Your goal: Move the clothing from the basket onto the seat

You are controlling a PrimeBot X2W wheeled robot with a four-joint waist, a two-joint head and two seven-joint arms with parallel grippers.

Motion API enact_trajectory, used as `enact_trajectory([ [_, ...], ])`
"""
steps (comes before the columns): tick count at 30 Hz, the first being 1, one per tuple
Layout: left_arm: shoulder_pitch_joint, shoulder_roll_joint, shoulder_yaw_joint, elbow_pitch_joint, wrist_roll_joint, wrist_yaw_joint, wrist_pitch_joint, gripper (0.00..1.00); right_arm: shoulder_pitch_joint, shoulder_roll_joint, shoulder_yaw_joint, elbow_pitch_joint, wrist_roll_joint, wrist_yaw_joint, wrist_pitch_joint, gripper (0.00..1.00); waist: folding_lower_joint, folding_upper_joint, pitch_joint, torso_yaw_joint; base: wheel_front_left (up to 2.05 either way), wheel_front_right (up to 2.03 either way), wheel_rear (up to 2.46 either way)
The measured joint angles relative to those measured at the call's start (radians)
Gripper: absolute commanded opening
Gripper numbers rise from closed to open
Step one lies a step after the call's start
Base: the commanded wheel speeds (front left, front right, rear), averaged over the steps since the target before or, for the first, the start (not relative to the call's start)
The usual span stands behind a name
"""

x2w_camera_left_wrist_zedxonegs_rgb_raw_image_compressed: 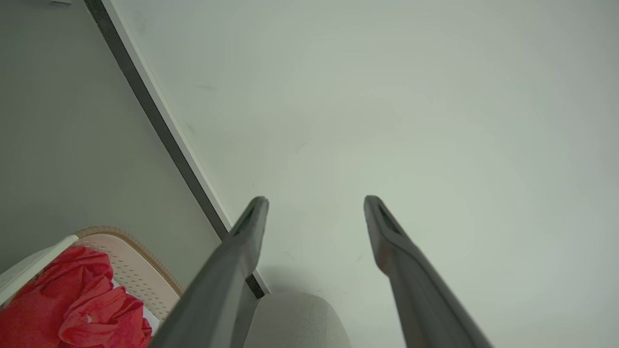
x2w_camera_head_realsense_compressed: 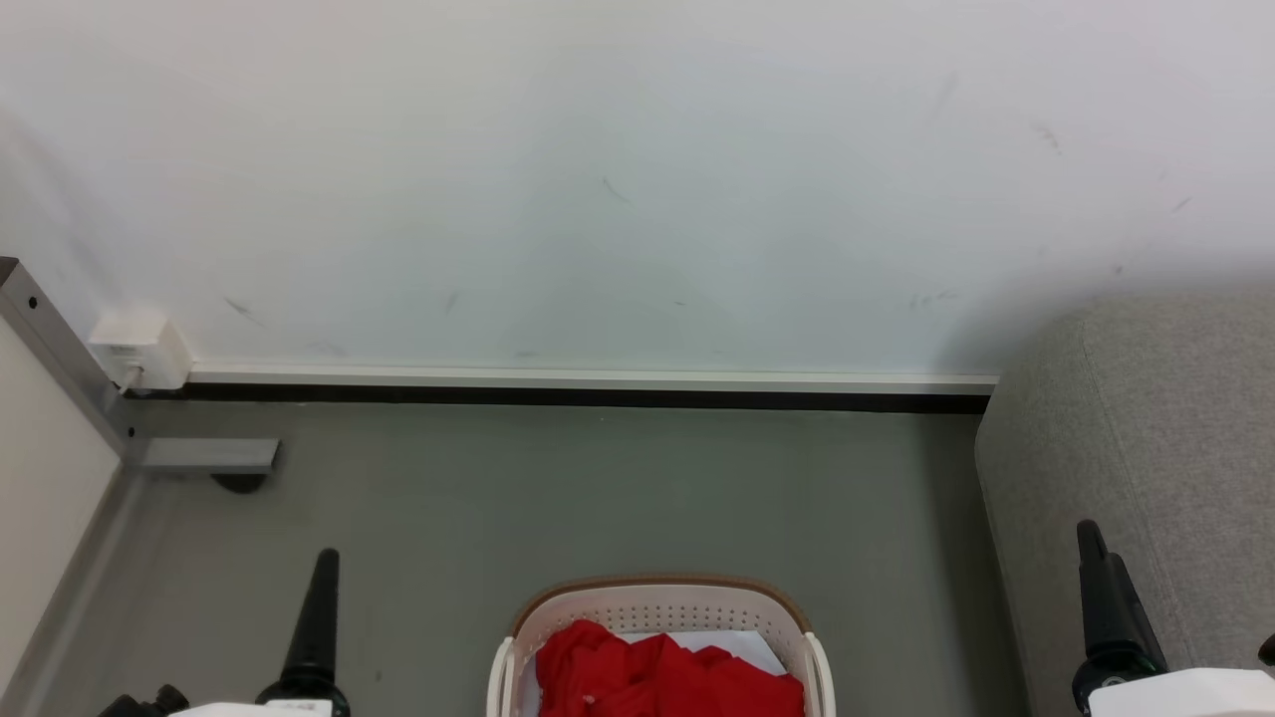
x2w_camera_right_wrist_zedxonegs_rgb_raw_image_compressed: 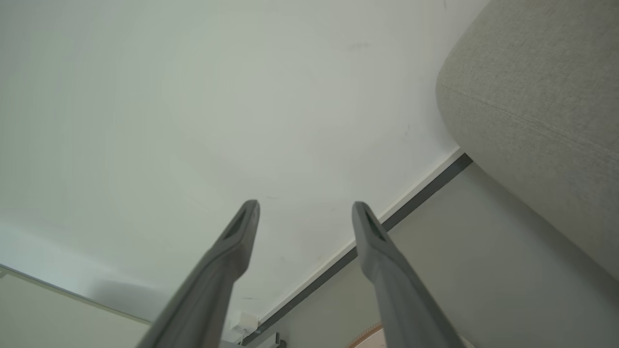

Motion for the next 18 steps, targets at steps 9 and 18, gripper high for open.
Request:
enact_trajectory([
  [9,0.014,0.000,-0.007,-0.027,0.174,0.002,-0.032,1.00,0.002,-0.004,0.015,-0.025,-0.189,0.000,-0.031,1.00,0.0000,0.0000,0.000,-0.002,0.00,0.00,0.00],
  [18,0.025,0.001,-0.021,-0.048,0.340,0.007,-0.058,1.00,0.003,-0.018,0.038,-0.034,-0.350,0.000,-0.061,1.00,0.0000,0.0000,0.001,-0.004,0.00,0.00,0.00],
])
